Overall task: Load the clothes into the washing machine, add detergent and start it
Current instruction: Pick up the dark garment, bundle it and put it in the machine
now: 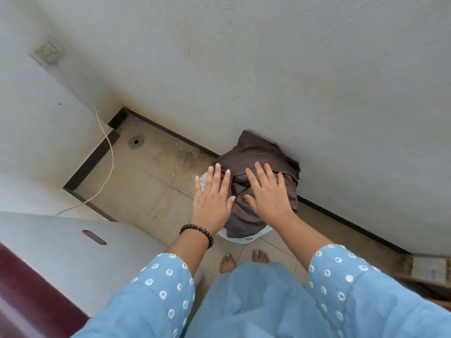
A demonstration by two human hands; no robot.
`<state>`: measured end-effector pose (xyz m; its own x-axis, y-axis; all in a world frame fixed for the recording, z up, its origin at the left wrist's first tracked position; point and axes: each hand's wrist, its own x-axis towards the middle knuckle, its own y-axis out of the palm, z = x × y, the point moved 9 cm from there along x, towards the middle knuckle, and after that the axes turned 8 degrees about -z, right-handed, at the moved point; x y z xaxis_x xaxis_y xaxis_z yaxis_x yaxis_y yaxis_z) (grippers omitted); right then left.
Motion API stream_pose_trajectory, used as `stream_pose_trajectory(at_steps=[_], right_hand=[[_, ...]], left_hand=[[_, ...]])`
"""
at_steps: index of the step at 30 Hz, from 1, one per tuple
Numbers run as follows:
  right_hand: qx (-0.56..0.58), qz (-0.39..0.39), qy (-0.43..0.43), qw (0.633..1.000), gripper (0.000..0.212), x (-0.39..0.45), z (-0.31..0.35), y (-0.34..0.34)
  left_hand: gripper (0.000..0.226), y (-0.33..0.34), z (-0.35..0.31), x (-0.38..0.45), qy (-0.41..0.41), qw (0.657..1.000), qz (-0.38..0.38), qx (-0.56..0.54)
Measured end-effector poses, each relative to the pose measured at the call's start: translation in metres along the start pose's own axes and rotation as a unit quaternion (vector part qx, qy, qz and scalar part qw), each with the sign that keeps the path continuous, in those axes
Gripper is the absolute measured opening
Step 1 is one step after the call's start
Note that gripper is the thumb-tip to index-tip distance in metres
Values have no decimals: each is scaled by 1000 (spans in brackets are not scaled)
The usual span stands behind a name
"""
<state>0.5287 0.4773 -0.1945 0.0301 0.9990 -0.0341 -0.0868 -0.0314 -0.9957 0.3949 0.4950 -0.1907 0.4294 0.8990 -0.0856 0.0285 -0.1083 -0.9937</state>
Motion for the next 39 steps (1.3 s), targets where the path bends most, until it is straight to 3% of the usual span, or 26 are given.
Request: stream_pose_trajectory(at_steps=[13, 19, 24, 31, 39], right_hand=[[-16, 133, -8, 991, 86, 88, -23, 134], [-26, 154, 18, 988, 70, 104, -23, 145], [0, 148, 24, 989, 33, 104, -22, 114], [125, 60, 10, 990, 44, 96, -8, 22], [322, -30, 0, 946, 27, 68, -11, -134]], left_hand=[[68, 89, 16, 39, -59, 997, 25, -32], [65, 96, 42, 36, -102, 994, 19, -43], [68, 66, 47, 28, -120, 990, 25, -67], [70, -4, 51, 19, -131, 989, 5, -73], [95, -76, 53, 7, -145, 982, -26, -119]])
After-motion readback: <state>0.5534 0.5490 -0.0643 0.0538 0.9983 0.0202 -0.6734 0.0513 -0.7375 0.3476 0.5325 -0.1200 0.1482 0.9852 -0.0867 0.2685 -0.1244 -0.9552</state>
